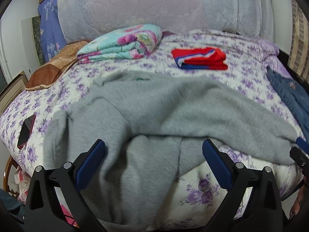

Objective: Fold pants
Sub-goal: 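Grasp the grey pant leg cuff with the left gripper while the right gripper grasps the tagged waistband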

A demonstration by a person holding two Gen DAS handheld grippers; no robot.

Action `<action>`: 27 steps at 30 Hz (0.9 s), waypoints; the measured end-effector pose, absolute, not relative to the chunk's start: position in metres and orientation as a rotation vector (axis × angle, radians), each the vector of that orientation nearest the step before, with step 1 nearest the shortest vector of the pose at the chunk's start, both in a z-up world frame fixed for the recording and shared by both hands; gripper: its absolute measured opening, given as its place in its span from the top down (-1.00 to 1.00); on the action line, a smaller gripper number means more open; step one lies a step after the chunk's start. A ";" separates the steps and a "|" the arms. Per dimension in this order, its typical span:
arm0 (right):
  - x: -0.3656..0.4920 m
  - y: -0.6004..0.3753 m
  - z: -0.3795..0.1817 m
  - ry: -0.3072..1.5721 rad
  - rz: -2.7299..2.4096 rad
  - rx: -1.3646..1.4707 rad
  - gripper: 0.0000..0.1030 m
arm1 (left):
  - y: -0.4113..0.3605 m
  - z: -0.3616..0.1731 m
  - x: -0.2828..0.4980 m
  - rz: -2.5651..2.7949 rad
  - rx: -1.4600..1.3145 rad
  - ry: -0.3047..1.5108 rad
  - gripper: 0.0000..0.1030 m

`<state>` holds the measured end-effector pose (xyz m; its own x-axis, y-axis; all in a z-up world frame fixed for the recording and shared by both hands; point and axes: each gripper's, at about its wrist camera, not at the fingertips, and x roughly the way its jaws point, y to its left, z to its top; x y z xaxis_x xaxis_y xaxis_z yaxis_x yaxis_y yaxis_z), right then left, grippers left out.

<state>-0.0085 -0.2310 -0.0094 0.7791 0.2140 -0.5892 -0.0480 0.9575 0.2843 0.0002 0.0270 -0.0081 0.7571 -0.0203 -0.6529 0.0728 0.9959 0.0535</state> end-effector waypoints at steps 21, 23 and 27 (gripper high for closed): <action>0.029 -0.363 -0.050 0.865 -0.125 0.307 -0.55 | 0.126 -0.052 0.260 -0.004 0.157 1.101 -0.67; 0.036 -0.357 -0.056 0.896 0.034 0.326 0.74 | 0.103 -0.062 0.252 -0.004 0.287 1.084 -0.44; 0.034 -0.350 -0.034 0.833 0.023 0.245 0.74 | 0.096 -0.048 0.235 -0.027 0.311 1.034 0.24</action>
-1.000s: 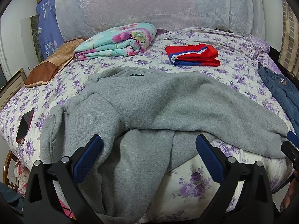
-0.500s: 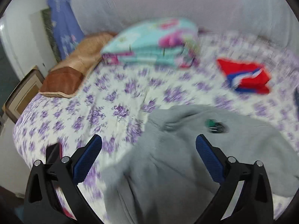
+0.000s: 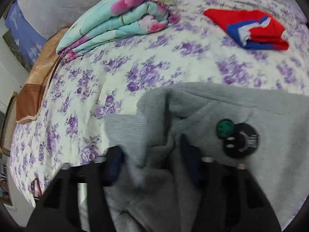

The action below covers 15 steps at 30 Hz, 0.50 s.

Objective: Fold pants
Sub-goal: 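Grasp the grey pant leg cuff with the left gripper while the right gripper grasps the tagged waistband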

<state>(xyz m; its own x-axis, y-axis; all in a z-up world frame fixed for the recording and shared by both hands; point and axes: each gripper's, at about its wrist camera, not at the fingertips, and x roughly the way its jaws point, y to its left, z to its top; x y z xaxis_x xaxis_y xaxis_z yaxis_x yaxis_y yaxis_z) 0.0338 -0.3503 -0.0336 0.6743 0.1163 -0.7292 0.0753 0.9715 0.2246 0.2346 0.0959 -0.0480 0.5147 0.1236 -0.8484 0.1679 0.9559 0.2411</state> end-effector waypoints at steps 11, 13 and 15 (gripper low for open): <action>0.054 -0.371 0.026 0.680 -0.013 0.230 0.75 | 0.114 0.011 0.224 -0.043 0.096 0.853 0.33; 0.062 -0.375 0.039 0.648 -0.016 0.217 0.75 | 0.121 0.025 0.225 -0.038 0.042 0.819 0.33; 0.079 -0.378 0.058 0.616 -0.017 0.195 0.75 | 0.126 0.037 0.227 -0.030 0.006 0.794 0.33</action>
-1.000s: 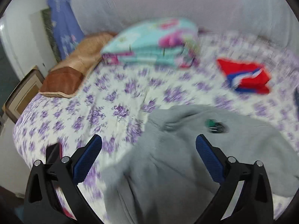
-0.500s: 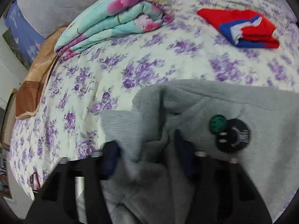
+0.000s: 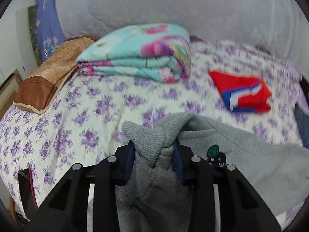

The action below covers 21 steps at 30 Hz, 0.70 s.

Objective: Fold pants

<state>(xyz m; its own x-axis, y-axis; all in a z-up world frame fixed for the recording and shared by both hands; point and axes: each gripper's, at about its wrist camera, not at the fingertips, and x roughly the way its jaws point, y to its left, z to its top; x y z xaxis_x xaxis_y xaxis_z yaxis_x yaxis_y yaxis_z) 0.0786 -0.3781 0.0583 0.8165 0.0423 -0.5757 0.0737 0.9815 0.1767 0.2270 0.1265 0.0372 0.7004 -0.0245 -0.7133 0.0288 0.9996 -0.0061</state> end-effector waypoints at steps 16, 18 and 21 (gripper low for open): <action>0.194 -0.348 0.024 0.838 0.069 0.137 -0.93 | 0.181 -0.015 0.326 0.157 -0.043 0.963 0.05; 0.170 -0.341 -0.002 0.912 0.126 0.099 -0.93 | 0.166 -0.015 0.325 0.120 0.029 0.942 -0.18; 0.163 -0.329 -0.044 1.055 0.194 0.115 -0.39 | 0.146 -0.027 0.330 0.108 0.112 0.955 -0.28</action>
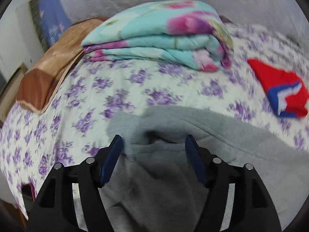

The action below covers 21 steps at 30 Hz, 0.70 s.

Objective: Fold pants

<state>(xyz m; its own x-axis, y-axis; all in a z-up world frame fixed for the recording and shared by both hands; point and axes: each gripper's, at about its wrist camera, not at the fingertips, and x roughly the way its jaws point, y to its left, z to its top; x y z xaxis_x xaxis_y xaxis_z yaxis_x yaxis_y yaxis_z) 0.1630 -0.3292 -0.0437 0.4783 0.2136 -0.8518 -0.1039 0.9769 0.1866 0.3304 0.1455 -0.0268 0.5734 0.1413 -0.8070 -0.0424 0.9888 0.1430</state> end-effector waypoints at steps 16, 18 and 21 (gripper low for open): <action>0.276 -0.336 0.021 0.899 -0.072 0.033 -0.23 | 0.173 -0.003 0.345 0.184 0.042 0.916 0.07; 0.283 -0.338 -0.016 0.970 -0.177 0.000 -0.25 | 0.175 -0.032 0.353 0.242 0.099 0.983 -0.27; 0.251 -0.334 -0.024 0.930 -0.196 0.070 -0.26 | 0.190 -0.028 0.346 0.237 0.045 0.980 -0.43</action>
<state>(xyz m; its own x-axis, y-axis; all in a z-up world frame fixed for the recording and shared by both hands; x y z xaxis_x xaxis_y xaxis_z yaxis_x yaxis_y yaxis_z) 0.2510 -0.3341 -0.0245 0.5817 -0.1379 -0.8017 0.1980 0.9799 -0.0249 0.3461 0.1902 -0.0278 0.5336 0.2195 -0.8168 -0.1789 0.9732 0.1446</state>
